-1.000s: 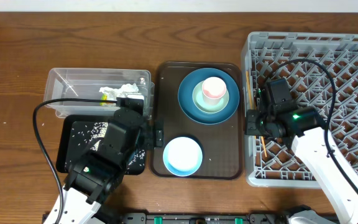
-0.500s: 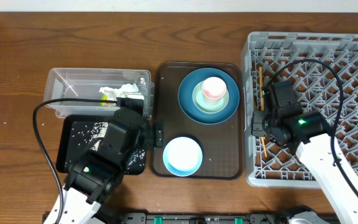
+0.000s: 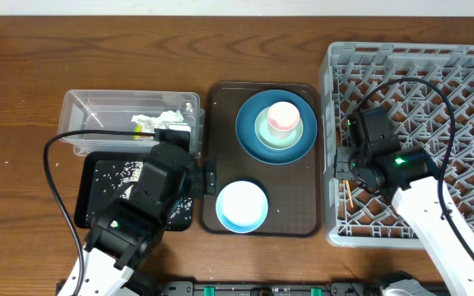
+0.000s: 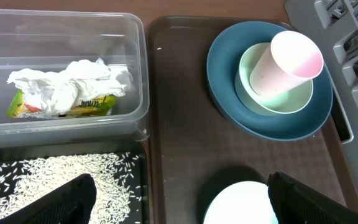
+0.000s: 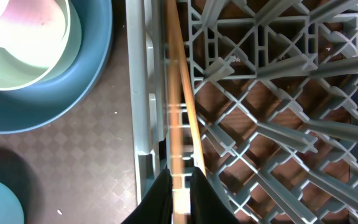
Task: Sort waste into correct bins and load items into the dishwasher rack
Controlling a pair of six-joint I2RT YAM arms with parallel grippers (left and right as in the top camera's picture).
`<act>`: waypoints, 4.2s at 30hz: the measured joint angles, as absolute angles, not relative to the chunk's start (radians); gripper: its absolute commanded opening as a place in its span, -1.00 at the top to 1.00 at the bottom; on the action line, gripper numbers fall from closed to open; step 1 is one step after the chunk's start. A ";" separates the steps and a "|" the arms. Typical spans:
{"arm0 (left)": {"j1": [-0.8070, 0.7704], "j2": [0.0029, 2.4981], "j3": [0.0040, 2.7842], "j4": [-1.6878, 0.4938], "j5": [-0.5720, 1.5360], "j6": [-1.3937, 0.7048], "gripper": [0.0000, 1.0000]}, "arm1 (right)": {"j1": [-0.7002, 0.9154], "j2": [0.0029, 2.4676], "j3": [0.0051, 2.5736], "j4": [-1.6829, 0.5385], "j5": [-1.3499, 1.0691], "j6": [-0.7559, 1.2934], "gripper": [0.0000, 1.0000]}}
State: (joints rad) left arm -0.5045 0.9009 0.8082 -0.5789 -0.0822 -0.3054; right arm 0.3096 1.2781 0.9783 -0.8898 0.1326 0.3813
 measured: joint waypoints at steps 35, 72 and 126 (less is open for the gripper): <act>-0.505 0.920 0.808 -0.588 -0.107 -0.305 -0.82 | 0.579 1.407 0.978 -0.622 -0.213 0.541 0.43; -0.505 0.831 0.809 -0.648 -0.255 -0.306 -0.82 | 0.978 1.776 0.978 -0.257 -0.230 0.593 0.48; -0.505 0.831 0.809 -0.648 -0.255 -0.310 -0.82 | 0.755 1.539 0.973 -0.632 0.026 0.505 0.32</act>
